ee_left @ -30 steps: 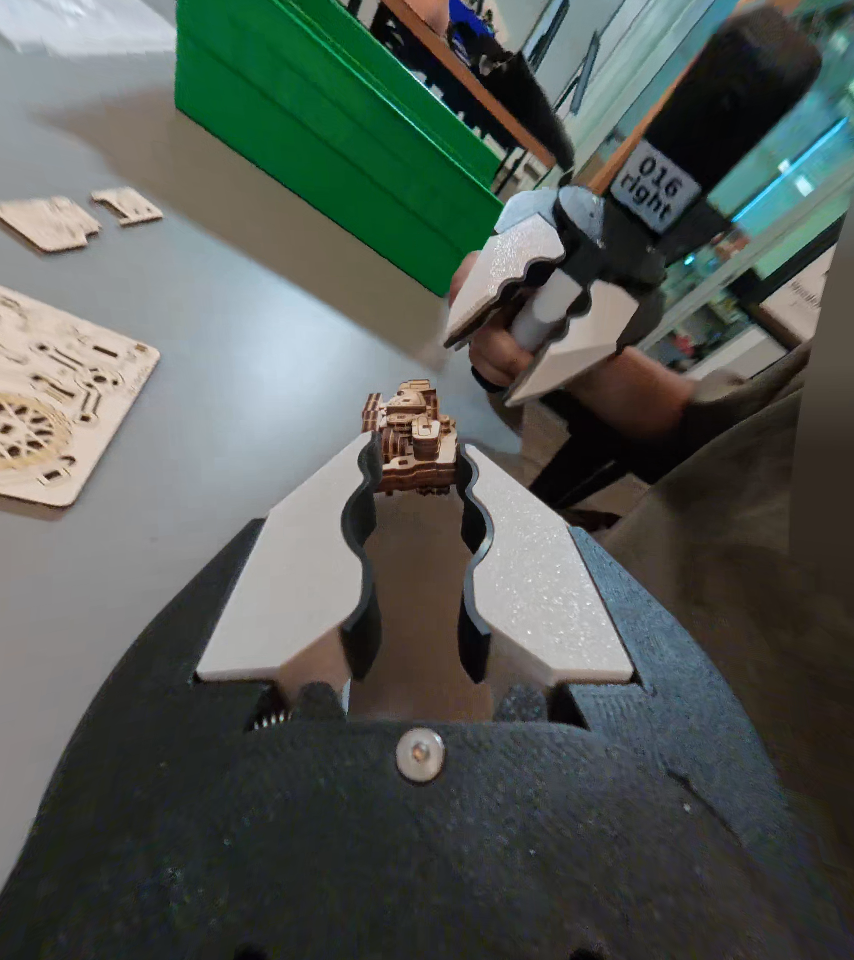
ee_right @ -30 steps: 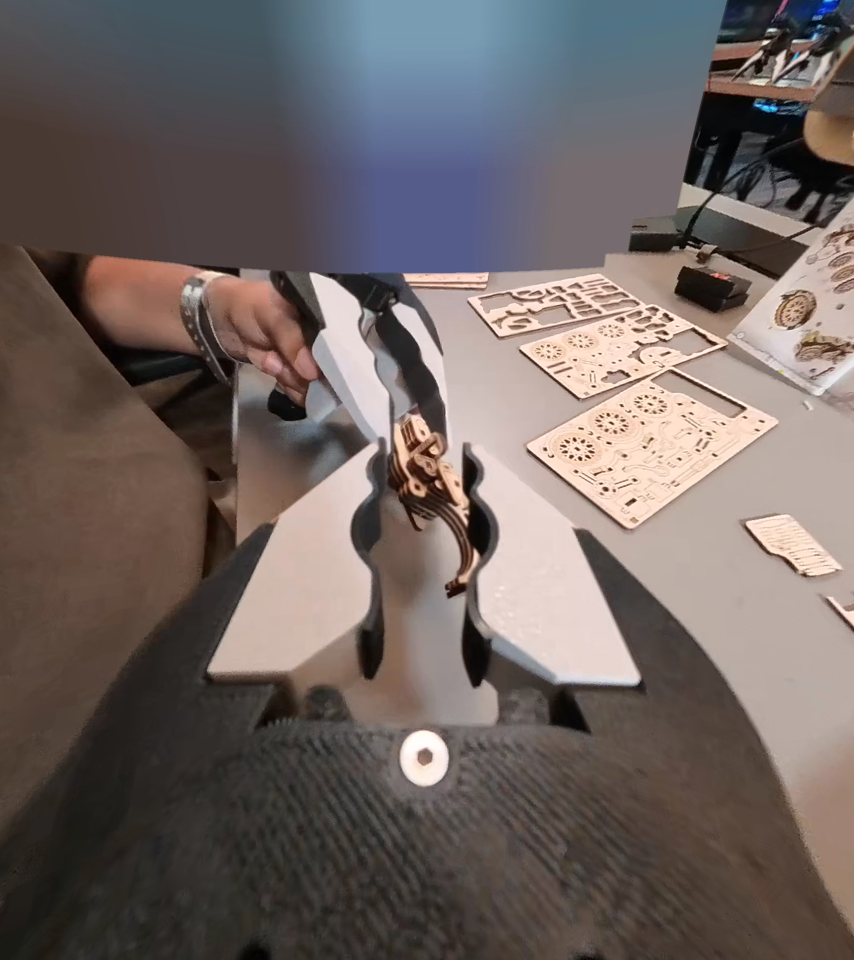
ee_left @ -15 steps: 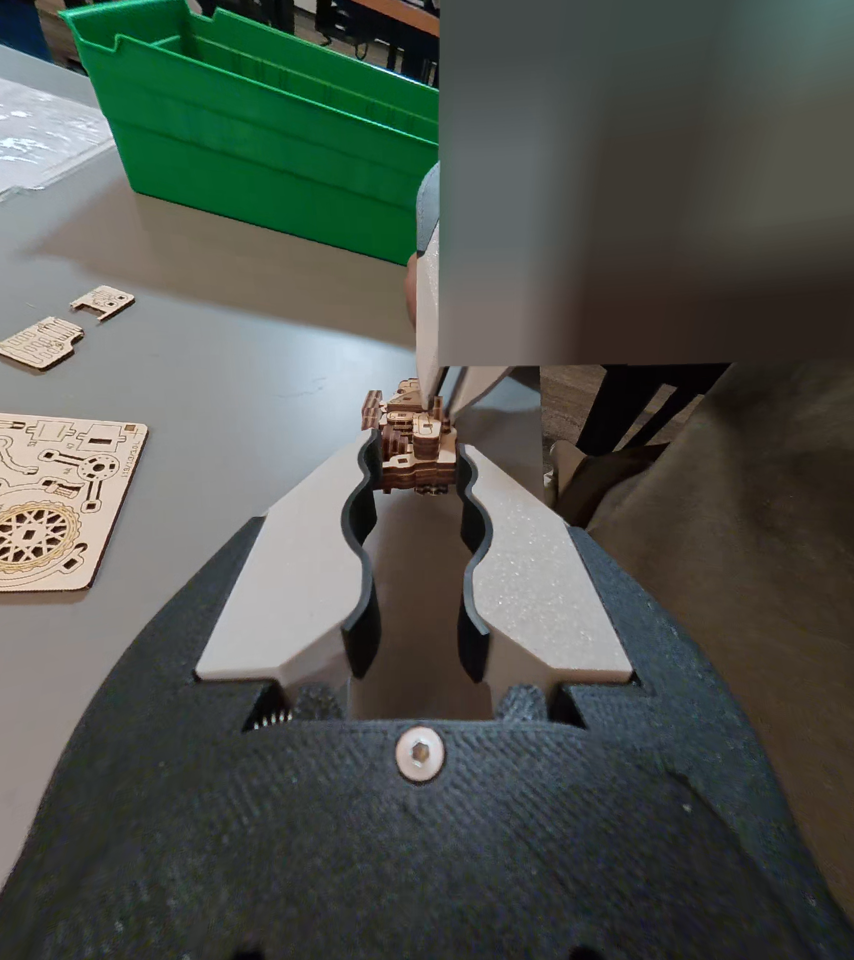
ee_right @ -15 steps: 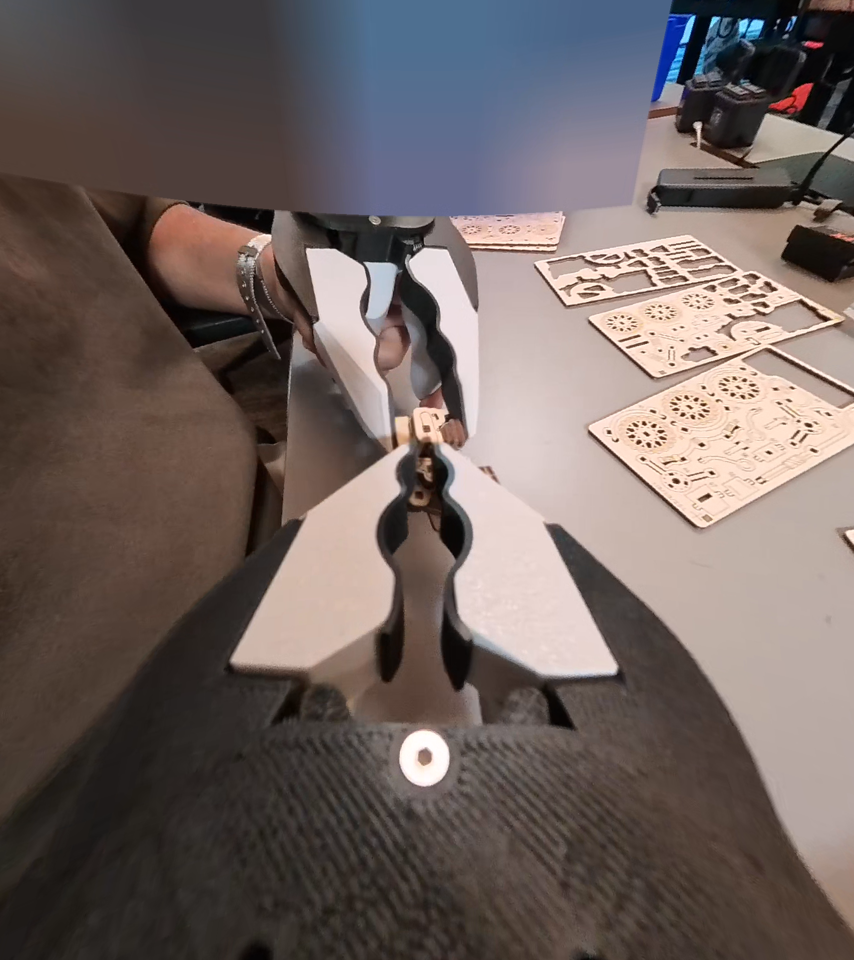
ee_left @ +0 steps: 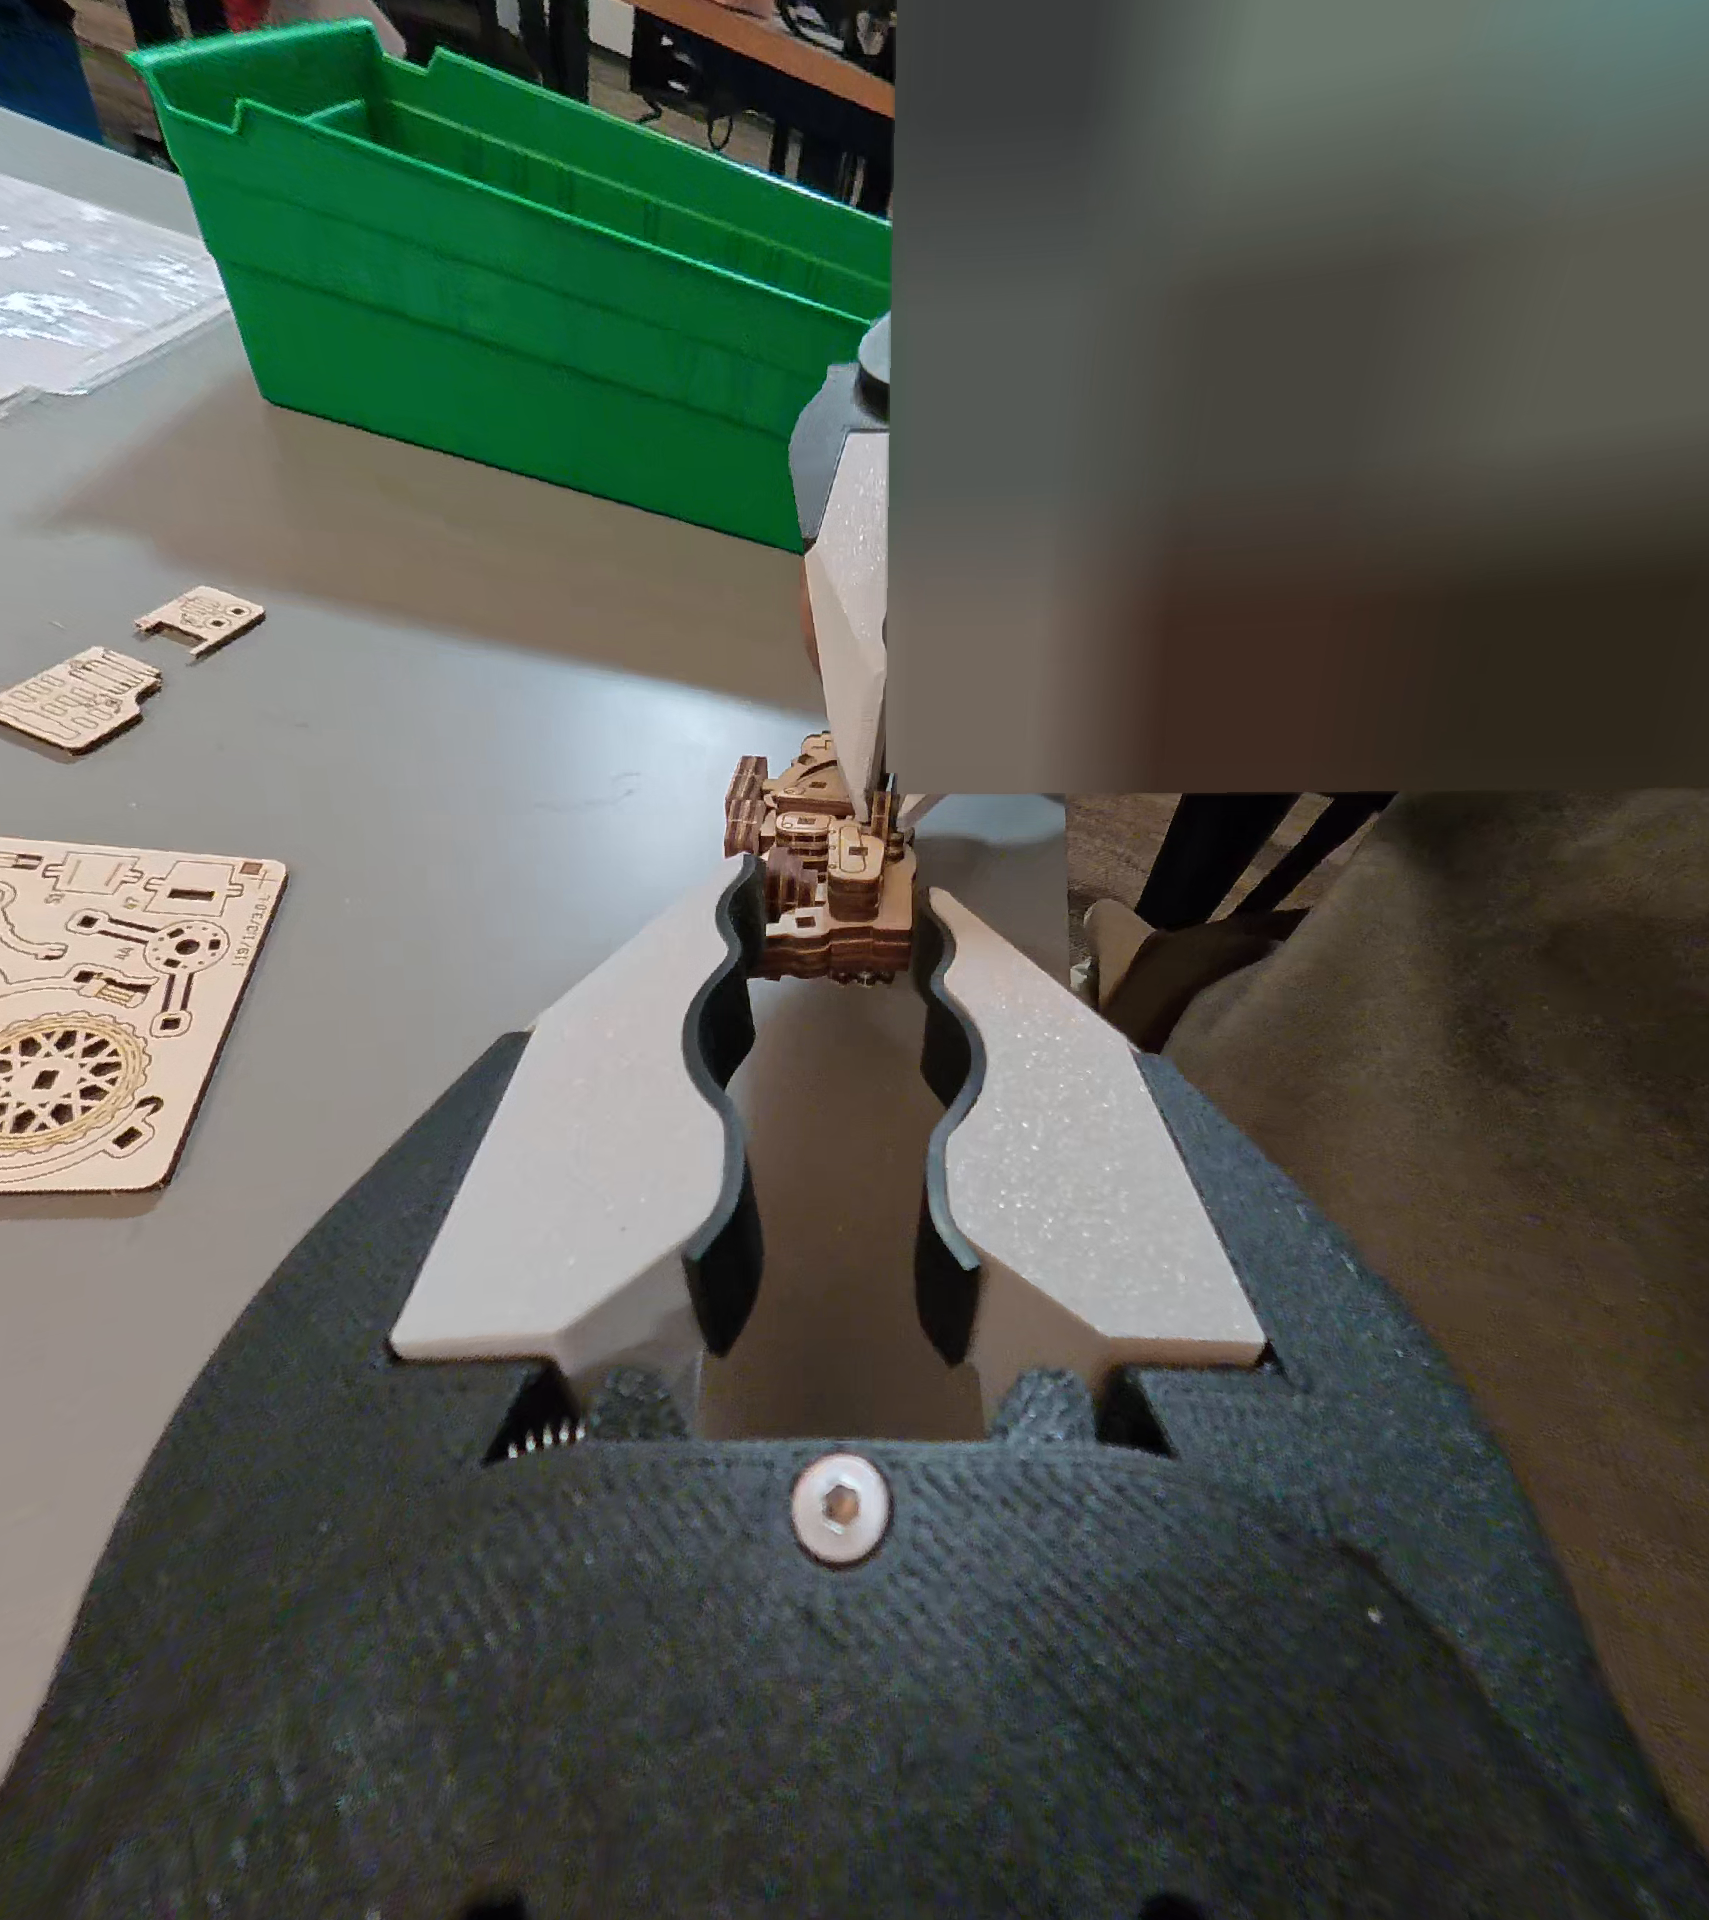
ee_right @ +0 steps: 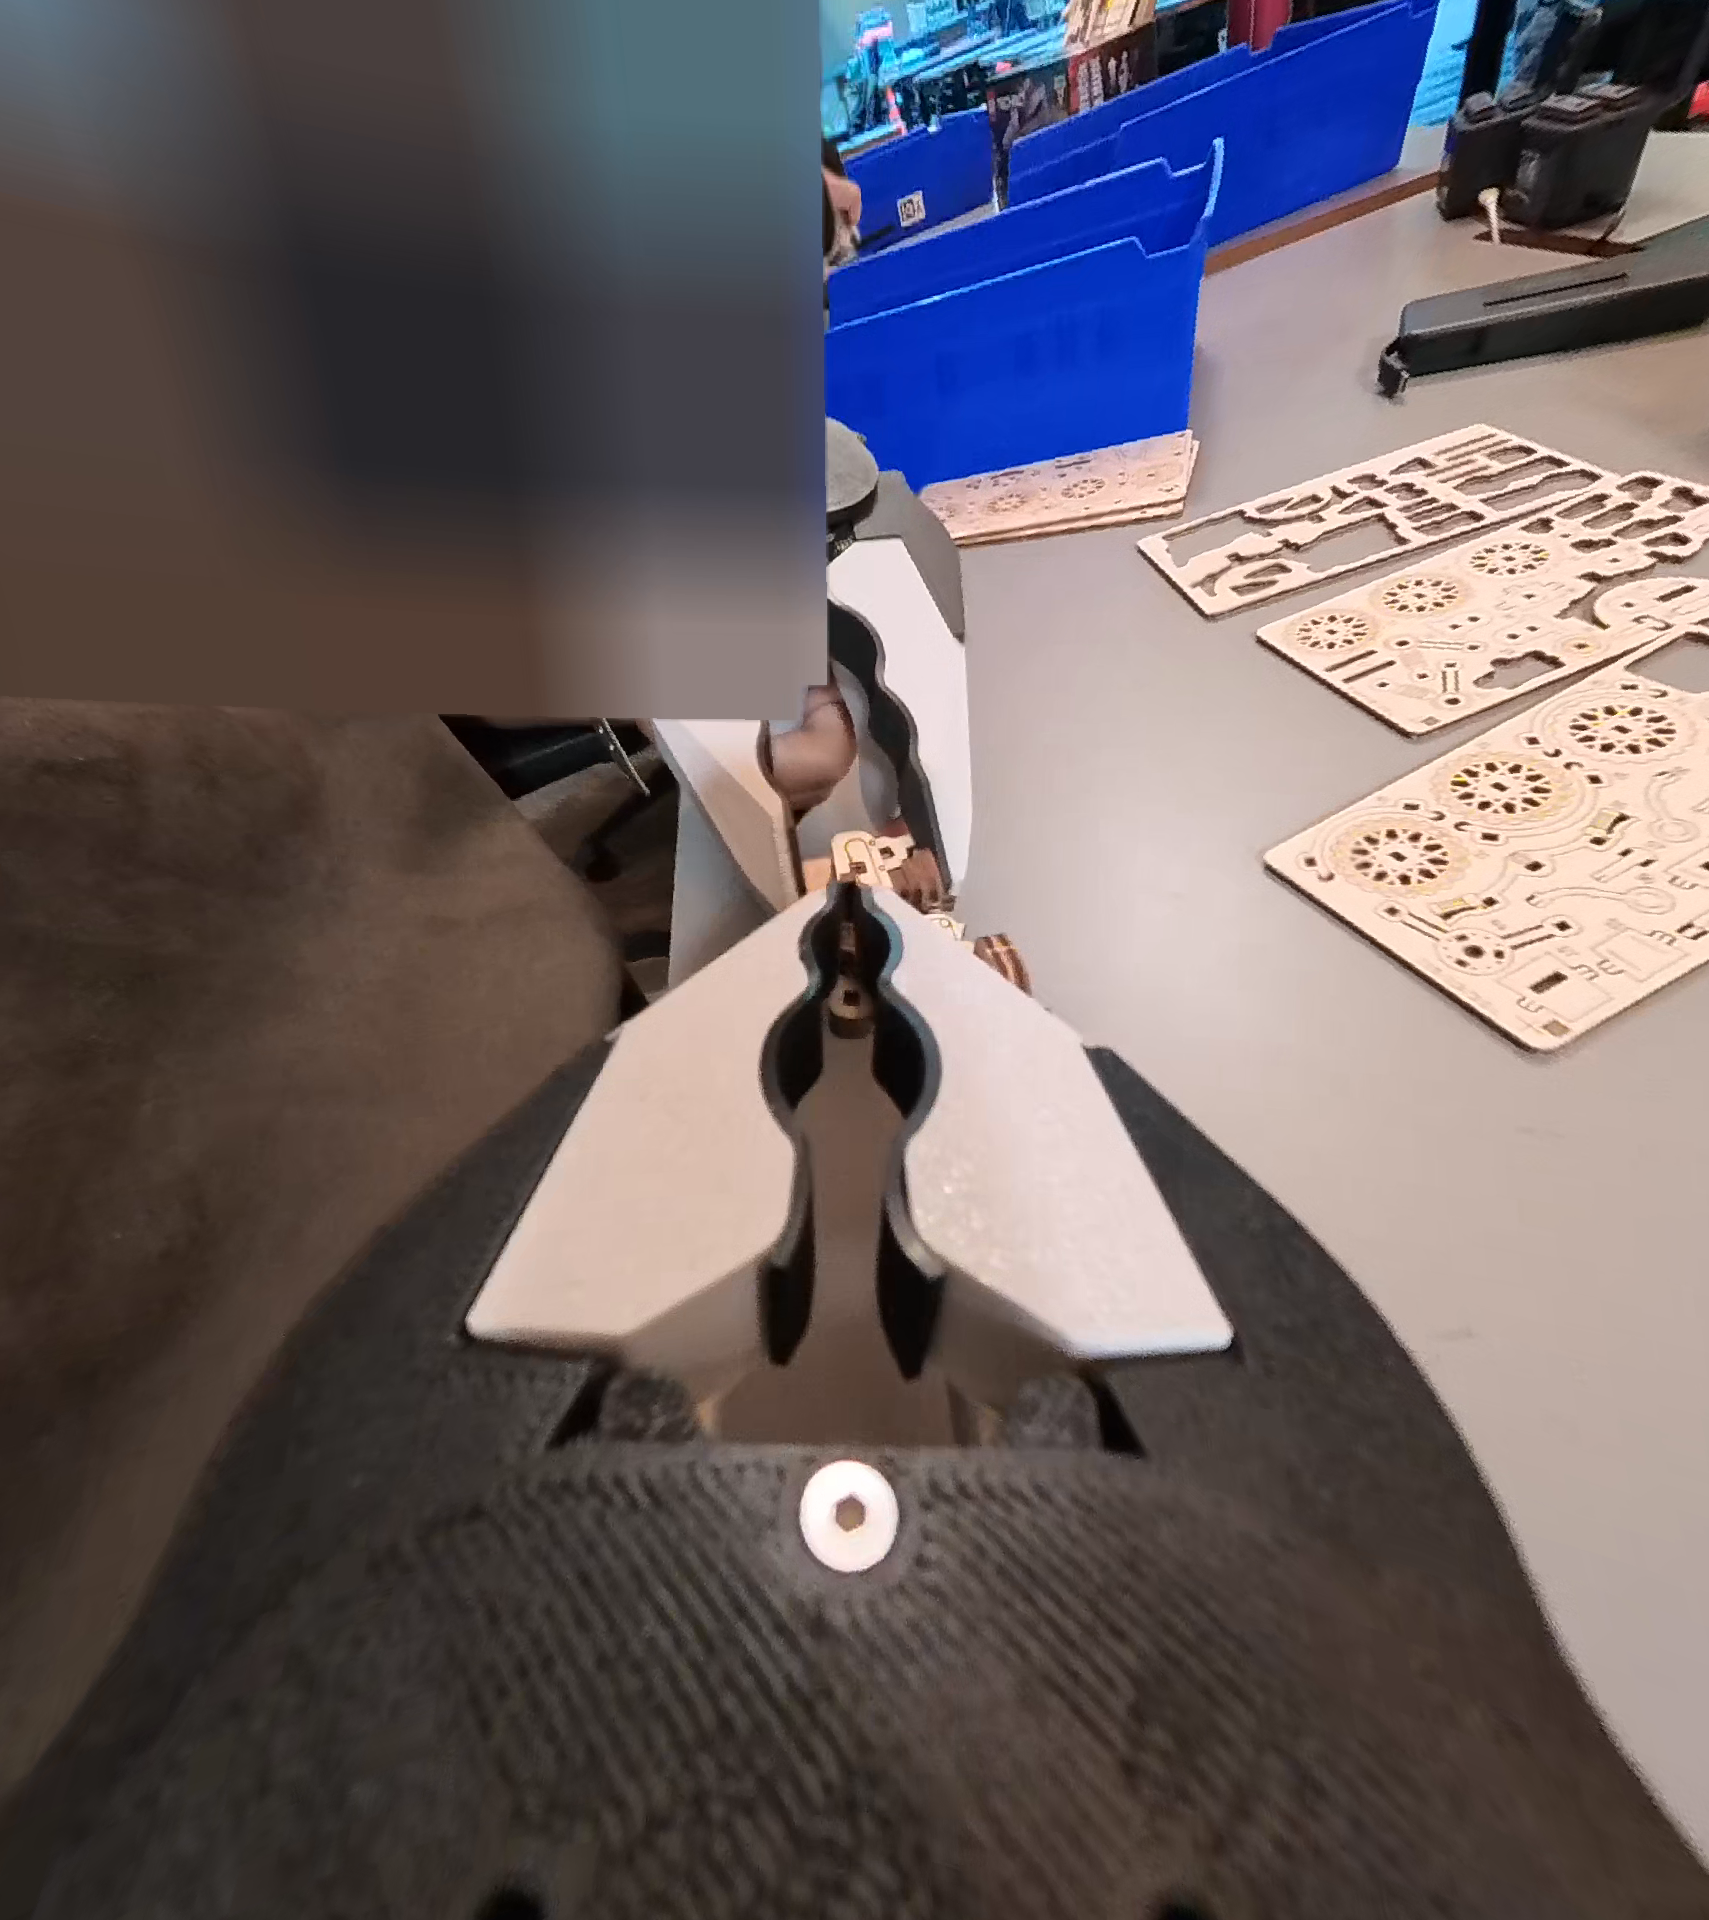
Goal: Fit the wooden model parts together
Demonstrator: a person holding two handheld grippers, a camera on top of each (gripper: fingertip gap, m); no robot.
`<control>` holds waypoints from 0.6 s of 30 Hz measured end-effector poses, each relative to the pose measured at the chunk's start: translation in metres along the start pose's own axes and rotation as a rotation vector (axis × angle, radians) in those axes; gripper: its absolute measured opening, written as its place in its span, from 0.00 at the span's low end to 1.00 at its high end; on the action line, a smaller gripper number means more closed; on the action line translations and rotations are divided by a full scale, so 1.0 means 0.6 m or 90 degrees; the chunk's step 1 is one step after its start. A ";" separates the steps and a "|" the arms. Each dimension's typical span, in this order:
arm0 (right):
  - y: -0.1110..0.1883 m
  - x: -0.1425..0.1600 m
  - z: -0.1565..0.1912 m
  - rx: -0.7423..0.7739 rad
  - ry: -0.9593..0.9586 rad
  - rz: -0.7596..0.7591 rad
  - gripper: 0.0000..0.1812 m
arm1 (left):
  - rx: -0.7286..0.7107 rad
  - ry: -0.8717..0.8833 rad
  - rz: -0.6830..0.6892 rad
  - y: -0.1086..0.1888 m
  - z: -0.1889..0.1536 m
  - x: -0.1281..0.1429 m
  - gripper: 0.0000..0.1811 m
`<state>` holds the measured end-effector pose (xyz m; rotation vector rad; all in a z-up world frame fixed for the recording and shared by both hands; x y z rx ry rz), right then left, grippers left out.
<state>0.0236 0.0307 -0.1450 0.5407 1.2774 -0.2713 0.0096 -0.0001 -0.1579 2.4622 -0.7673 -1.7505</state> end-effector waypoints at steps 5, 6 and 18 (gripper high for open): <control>0.001 -0.005 -0.003 0.001 -0.013 -0.014 0.00 | 0.016 0.039 -0.023 0.003 0.001 -0.005 0.15; 0.002 -0.006 -0.004 0.000 -0.023 -0.021 0.00 | 0.026 0.051 -0.035 0.004 0.000 -0.008 0.15; 0.008 -0.008 -0.012 -0.056 -0.169 -0.067 0.00 | 0.036 -0.021 -0.050 0.007 -0.006 -0.009 0.23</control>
Point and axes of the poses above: each gripper's, where its closed fingertips meet, y back along the fingers, x out of its underside, z = x × y across the jaws, the point moved 2 cm from there along y, back along the fingers, and after that the axes turned 6 degrees about y, right-handed, at the moved point
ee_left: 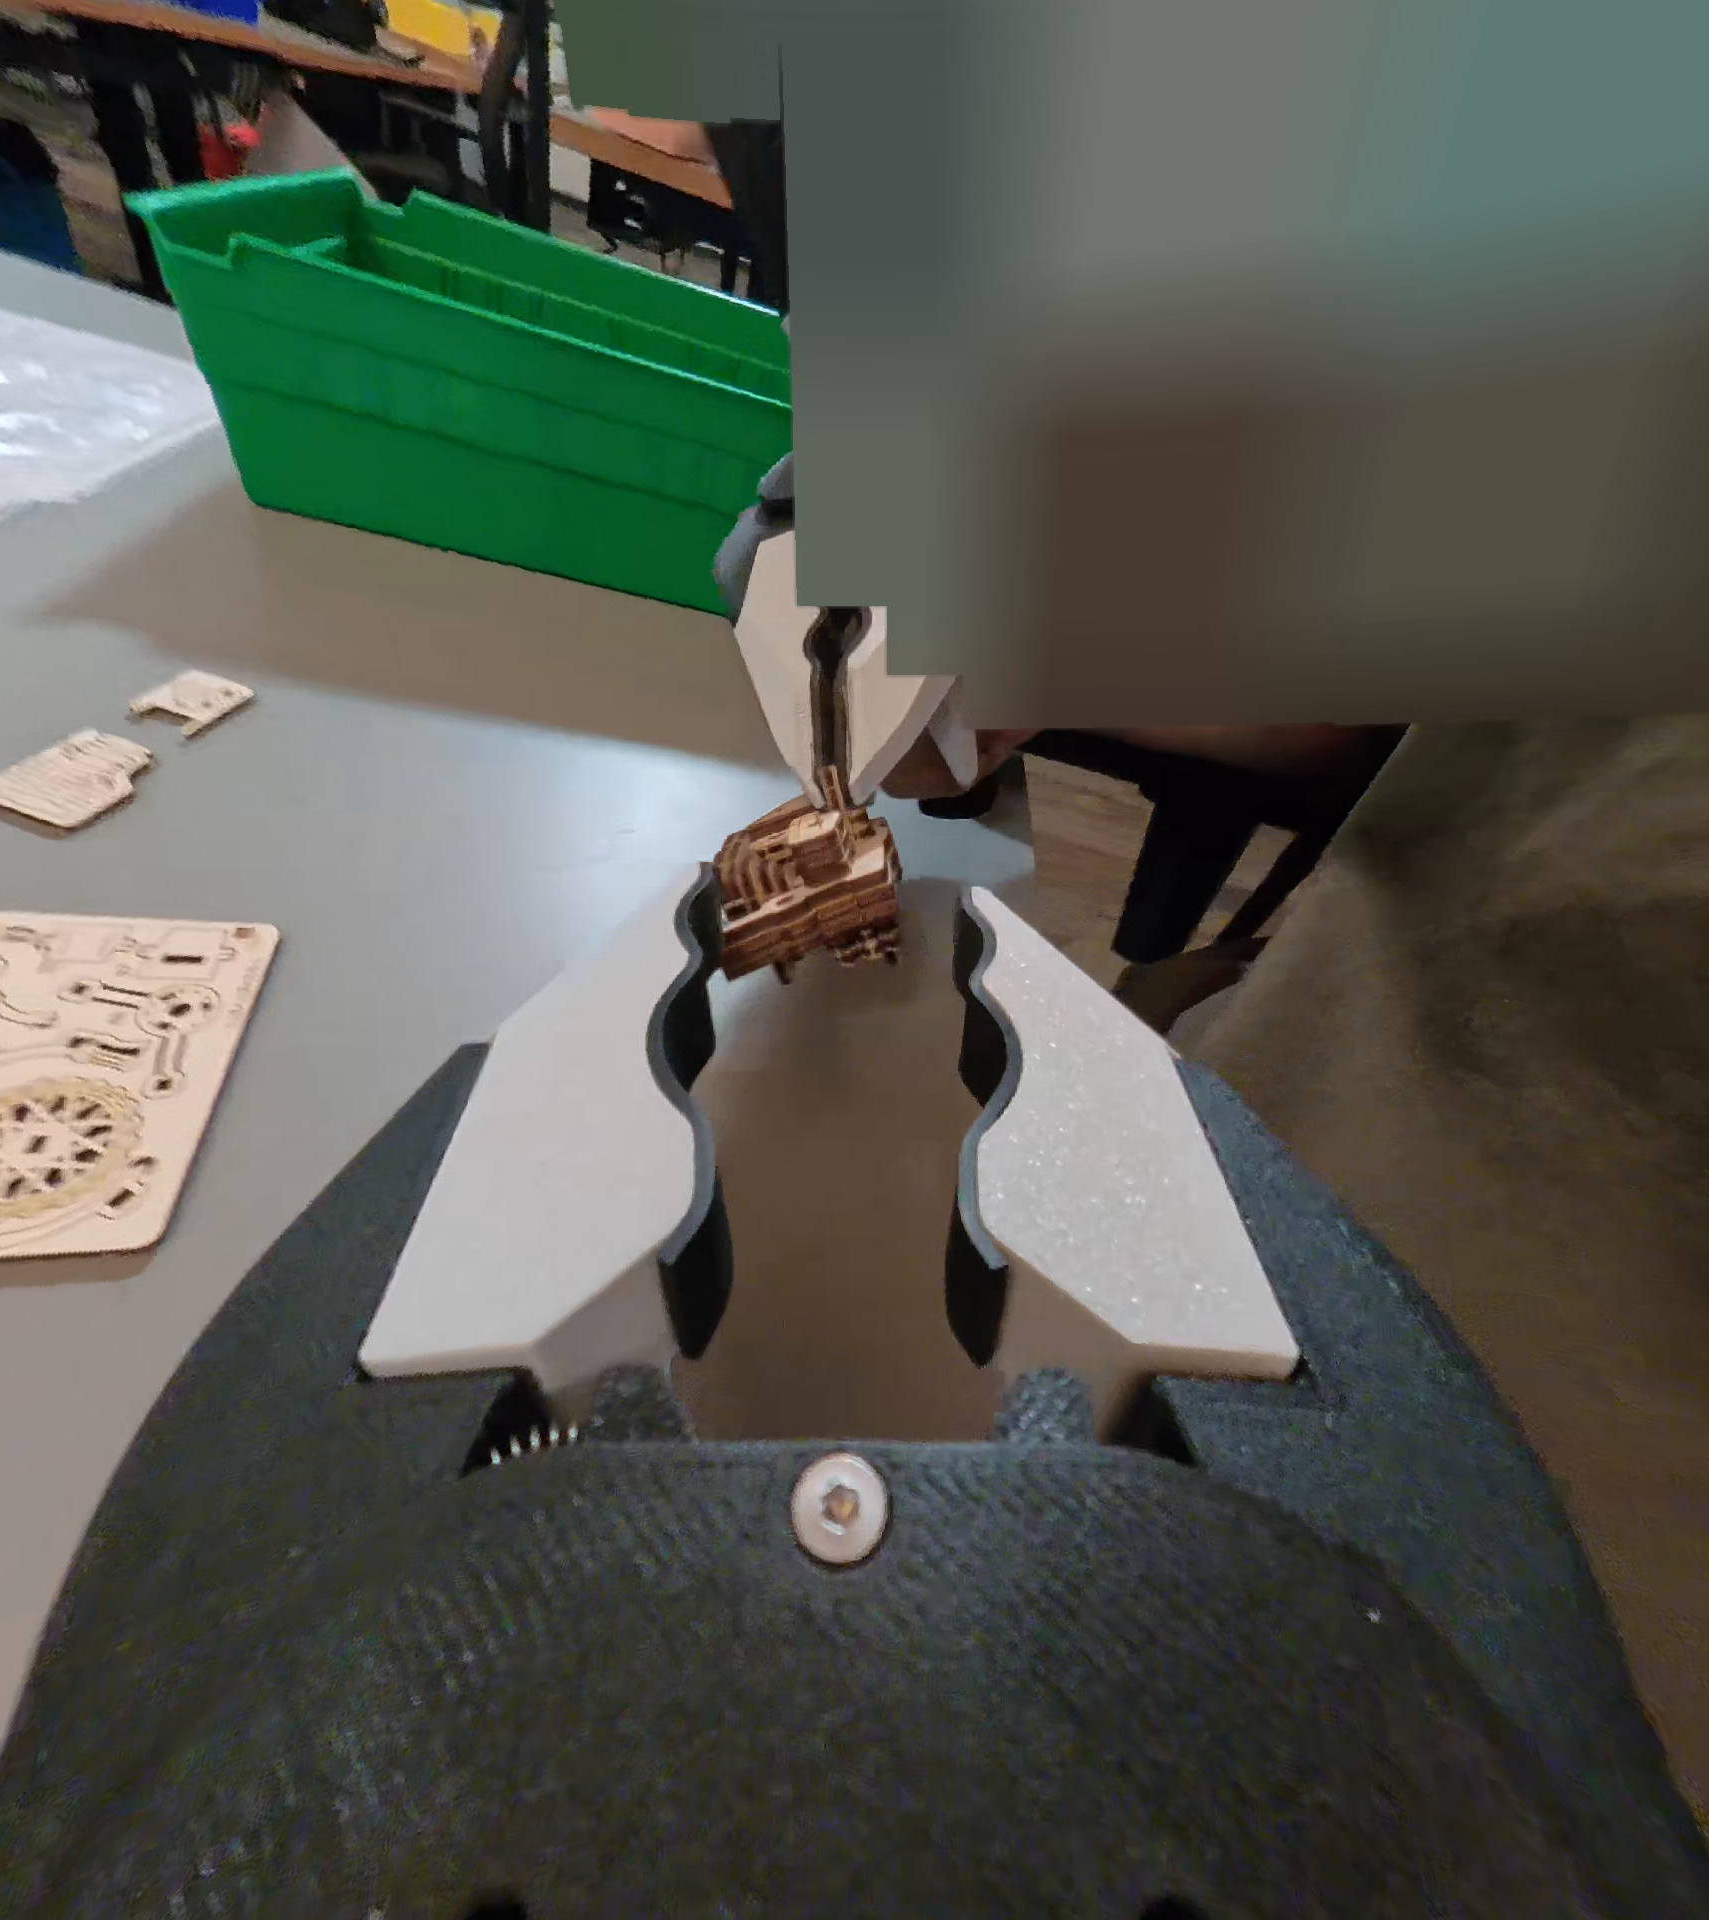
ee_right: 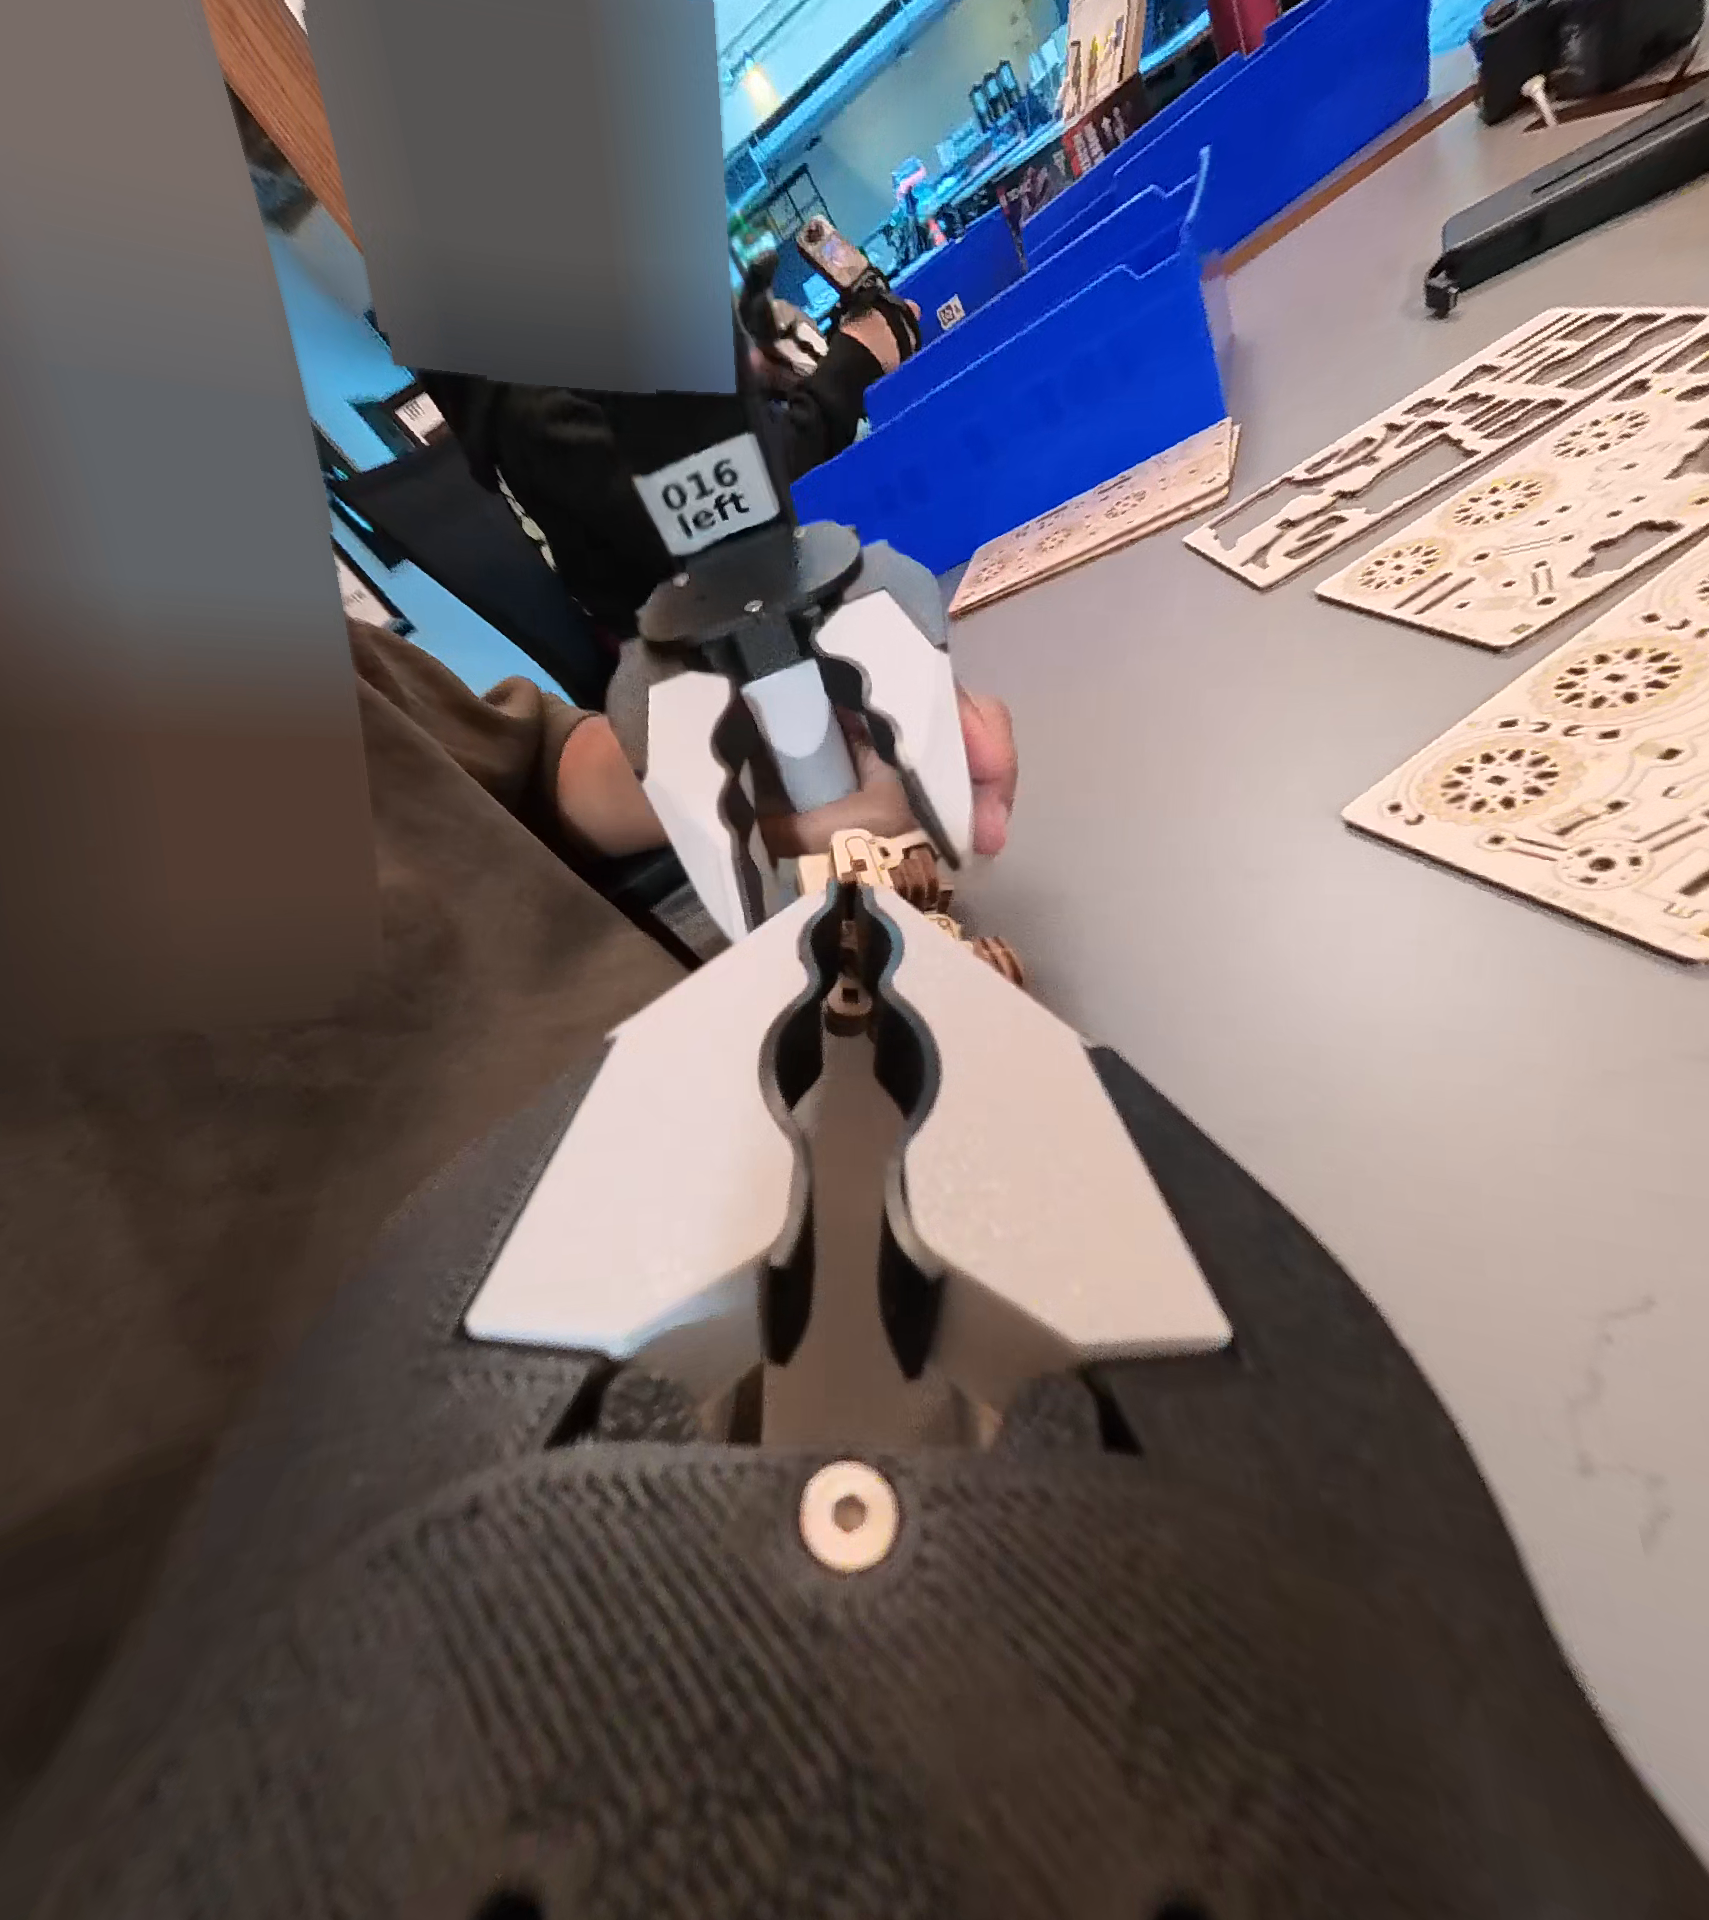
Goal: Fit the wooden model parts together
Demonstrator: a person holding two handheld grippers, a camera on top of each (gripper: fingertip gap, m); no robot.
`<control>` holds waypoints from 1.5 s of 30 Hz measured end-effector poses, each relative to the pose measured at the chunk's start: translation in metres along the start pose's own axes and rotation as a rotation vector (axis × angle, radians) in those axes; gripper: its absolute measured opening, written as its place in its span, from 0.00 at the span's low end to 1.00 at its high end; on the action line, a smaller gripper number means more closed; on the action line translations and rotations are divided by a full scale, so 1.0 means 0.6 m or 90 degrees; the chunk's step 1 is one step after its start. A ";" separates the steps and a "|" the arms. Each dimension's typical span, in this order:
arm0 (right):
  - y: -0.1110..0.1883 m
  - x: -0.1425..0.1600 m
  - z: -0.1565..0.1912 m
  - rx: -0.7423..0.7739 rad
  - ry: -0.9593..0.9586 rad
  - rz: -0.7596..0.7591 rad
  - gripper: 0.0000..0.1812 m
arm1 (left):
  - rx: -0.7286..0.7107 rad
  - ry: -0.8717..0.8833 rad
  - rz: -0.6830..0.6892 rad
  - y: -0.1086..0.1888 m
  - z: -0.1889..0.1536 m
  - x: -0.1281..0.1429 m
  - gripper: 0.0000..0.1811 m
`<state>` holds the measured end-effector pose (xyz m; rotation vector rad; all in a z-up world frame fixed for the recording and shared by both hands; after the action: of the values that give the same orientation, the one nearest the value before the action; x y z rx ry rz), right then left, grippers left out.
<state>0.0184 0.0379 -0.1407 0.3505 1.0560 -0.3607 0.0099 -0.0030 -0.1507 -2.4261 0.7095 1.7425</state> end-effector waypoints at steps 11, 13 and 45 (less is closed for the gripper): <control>0.010 0.003 0.004 -0.074 -0.115 -0.011 0.00 | -0.088 -0.239 -0.021 0.008 0.001 -0.002 0.28; 0.005 0.012 0.009 -0.100 -0.150 0.003 0.00 | -0.071 -0.242 -0.014 0.006 -0.004 0.004 0.28; -0.010 0.049 0.023 -0.203 -0.352 0.055 0.00 | 0.041 -0.277 0.065 -0.011 -0.057 0.050 0.23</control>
<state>0.0394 0.0232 -0.1612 0.0017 0.5392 -0.1882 0.0503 -0.0176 -0.1672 -1.8967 0.8242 2.1449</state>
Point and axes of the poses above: each gripper's, where its closed fingertips meet, y back along the fingers, x out of its underside, z = x × y across the jaws, the point moved 2 cm from there along y, back along the fingers, and after that the axes turned 6 degrees about y, right-handed, at the moved point
